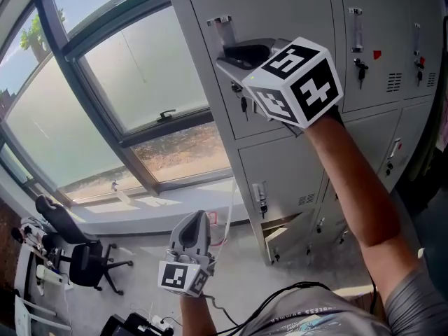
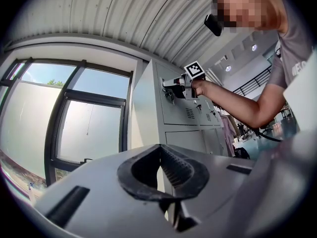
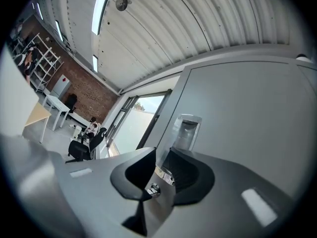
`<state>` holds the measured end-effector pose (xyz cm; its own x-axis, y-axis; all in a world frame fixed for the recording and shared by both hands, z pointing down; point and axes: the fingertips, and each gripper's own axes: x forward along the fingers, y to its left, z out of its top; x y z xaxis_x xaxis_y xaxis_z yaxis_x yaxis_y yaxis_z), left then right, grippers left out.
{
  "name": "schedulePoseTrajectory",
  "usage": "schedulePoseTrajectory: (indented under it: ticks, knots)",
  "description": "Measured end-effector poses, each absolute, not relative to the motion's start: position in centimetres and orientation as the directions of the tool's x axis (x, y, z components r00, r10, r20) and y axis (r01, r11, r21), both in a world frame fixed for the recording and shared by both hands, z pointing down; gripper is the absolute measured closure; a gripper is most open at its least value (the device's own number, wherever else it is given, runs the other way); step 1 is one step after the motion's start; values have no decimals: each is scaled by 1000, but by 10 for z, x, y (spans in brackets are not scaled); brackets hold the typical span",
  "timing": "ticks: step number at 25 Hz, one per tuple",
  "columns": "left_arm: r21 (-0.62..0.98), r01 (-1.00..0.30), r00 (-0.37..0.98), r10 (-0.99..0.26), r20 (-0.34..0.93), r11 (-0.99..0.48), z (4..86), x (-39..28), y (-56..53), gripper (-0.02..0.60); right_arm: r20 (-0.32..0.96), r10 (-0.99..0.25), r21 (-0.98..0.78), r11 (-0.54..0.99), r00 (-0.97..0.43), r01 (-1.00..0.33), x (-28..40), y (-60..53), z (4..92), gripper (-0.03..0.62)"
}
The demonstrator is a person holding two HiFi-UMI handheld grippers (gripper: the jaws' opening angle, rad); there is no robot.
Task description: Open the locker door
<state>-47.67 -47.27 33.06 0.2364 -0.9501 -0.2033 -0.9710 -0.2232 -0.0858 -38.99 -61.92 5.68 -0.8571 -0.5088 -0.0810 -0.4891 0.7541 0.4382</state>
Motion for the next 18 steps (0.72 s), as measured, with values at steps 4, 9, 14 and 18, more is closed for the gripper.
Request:
schedulePoseTrajectory:
  ticks: [4, 9, 14, 18]
  knots:
    - [-81, -969, 244, -949, -200, -233, 331, -478, -474, 575, -78, -513, 424, 759, -855, -495, -391, -620, 56, 528]
    - [-86, -967, 253, -947, -199, -240, 332, -481, -474, 575, -97, -481, 396, 785, -872, -477, -384, -606, 59, 534]
    - [-89, -967, 253, -946, -204, -240, 330, -485, -471, 574, -134, -416, 377, 818, -900, -434, -367, -576, 57, 536]
    - [-85, -969, 246, -947, -204, -233, 329, -485, -469, 575, -159, -358, 378, 839, -920, -392, -343, -548, 55, 540]
